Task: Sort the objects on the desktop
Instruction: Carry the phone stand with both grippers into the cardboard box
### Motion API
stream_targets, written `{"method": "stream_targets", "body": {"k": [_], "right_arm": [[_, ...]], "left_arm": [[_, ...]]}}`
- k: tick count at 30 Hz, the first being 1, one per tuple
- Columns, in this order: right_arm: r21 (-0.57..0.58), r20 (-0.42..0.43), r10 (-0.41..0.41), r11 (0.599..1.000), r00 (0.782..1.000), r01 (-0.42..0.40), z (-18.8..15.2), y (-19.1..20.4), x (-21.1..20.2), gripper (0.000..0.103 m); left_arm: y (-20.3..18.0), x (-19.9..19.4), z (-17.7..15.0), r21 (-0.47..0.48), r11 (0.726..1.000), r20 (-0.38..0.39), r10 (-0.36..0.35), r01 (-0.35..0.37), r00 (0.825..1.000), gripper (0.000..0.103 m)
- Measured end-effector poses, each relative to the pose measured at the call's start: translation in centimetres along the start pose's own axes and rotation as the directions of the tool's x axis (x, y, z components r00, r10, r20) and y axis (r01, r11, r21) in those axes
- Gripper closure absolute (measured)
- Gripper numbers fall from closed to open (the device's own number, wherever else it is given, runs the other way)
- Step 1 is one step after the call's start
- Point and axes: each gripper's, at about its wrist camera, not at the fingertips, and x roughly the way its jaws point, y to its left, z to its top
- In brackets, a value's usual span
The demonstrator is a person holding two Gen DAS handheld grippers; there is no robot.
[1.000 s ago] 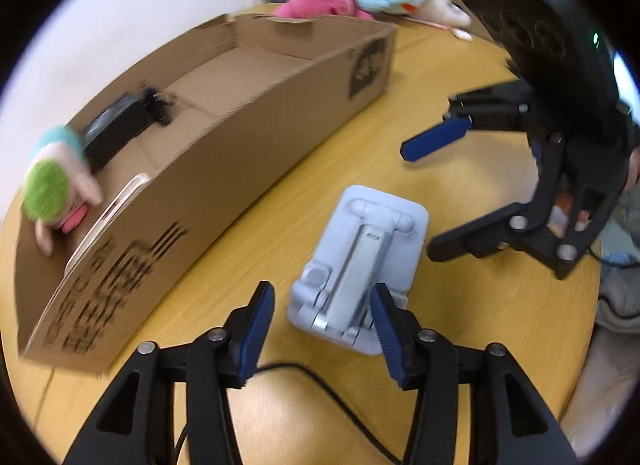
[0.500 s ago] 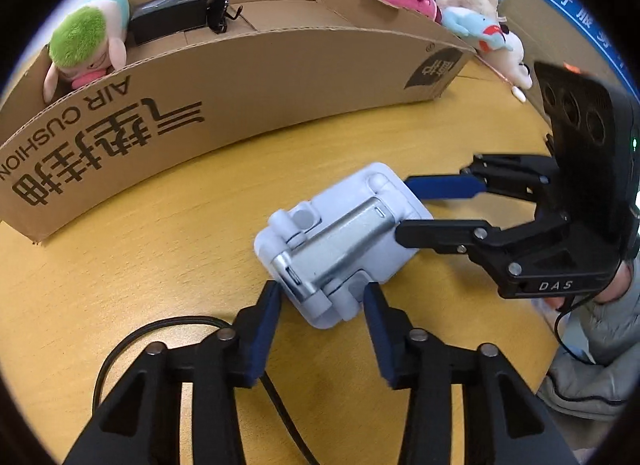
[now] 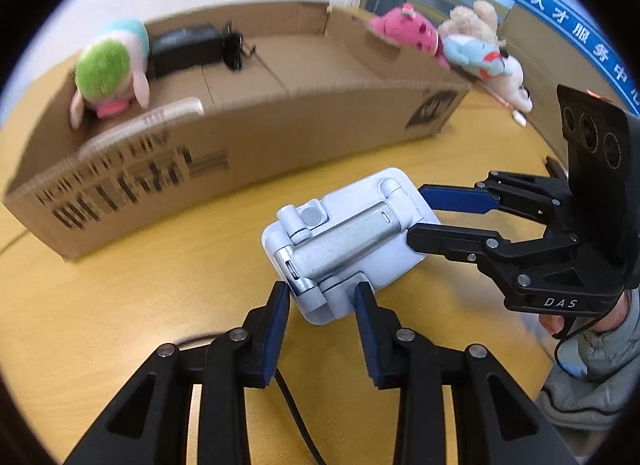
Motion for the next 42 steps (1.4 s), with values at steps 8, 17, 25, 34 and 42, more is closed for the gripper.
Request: {"method": "stream_targets", "body": {"k": [8,17,25,34,42], "right_arm": [[-0.044,0.138,-0.038,0.998,0.990,0.045,5.3,0.6,-4.3,0.066],[-0.091,0.228,-0.064,0.992,0.971,0.087,13.7,-0.6,-5.2,0.066],[-0.066,0.182,-0.031,0.997,0.983,0.044,20.5,-3.9,-0.4,0.066],[0.050,0.000,0.041,0.998,0.999,-0.041,23.1,-8.0,9.0,0.066],[0.142,-0.248,0.094,0.988,0.964,-0.060,22.5,-10.3,16.6,0.066]], "left_arm": [[-0.7,-5.1,4.5,0.019,0.999,0.163,0.028,-0.031,0.986,0.072],[1.3,-7.5,11.0,0.005,0.998,0.276,0.052,-0.056,0.960,0.072],[6.0,-5.9,16.8,-0.015,0.997,0.261,0.075,-0.073,0.962,0.072],[11.7,0.2,19.0,-0.071,0.995,0.119,0.079,-0.070,0.990,0.076],[14.4,5.5,18.4,-0.125,0.989,-0.021,0.075,-0.077,0.997,0.076]]}}
